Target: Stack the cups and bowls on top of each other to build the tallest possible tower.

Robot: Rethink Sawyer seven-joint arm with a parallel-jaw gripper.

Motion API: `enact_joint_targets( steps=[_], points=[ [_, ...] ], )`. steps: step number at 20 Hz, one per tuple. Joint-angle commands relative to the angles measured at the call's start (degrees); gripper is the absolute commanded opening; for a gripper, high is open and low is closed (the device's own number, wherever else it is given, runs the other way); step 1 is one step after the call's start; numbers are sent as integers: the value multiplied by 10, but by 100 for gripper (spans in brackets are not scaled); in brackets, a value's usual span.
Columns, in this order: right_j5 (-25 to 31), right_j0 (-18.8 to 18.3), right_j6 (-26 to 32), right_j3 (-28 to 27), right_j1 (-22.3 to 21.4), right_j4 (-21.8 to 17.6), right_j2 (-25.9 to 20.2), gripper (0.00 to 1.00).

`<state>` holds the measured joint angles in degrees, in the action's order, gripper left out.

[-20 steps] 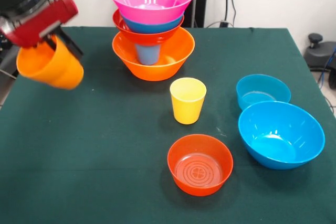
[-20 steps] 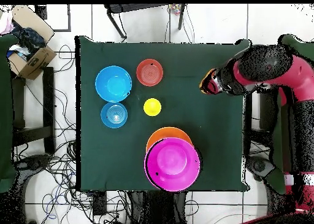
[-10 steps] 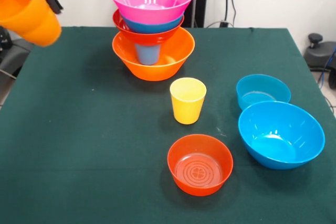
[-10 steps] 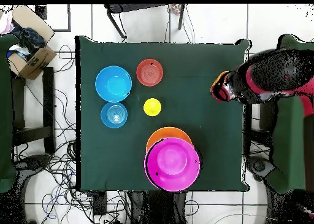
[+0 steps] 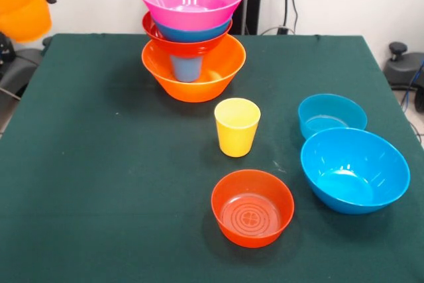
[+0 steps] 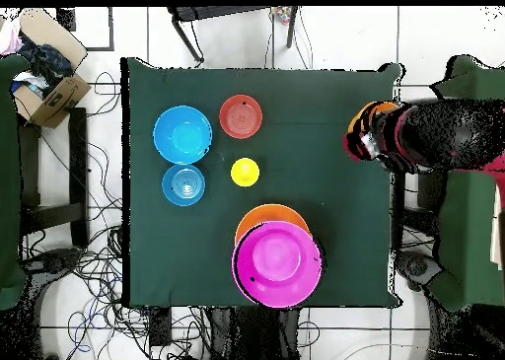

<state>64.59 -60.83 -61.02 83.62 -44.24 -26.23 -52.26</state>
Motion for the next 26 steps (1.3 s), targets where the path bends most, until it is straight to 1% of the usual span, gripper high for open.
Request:
enact_joint_targets(
  steps=[1, 7, 14, 17, 20, 23, 26],
  points=[
    [-71, 20, -33, 128, -70, -12, 18, 0],
    [-89, 36, -74, 169, -113, 11, 32, 0],
    [-102, 67, -122, 208, -159, 37, 47, 0],
    [-122, 85, -150, 223, -167, 37, 63, 0],
    [-157, 99, -172, 244, -171, 35, 78, 0],
    [-179, 104, -175, 260, -174, 39, 82, 0],
    [-196, 108, -179, 265, -172, 36, 89, 0]
  ],
)
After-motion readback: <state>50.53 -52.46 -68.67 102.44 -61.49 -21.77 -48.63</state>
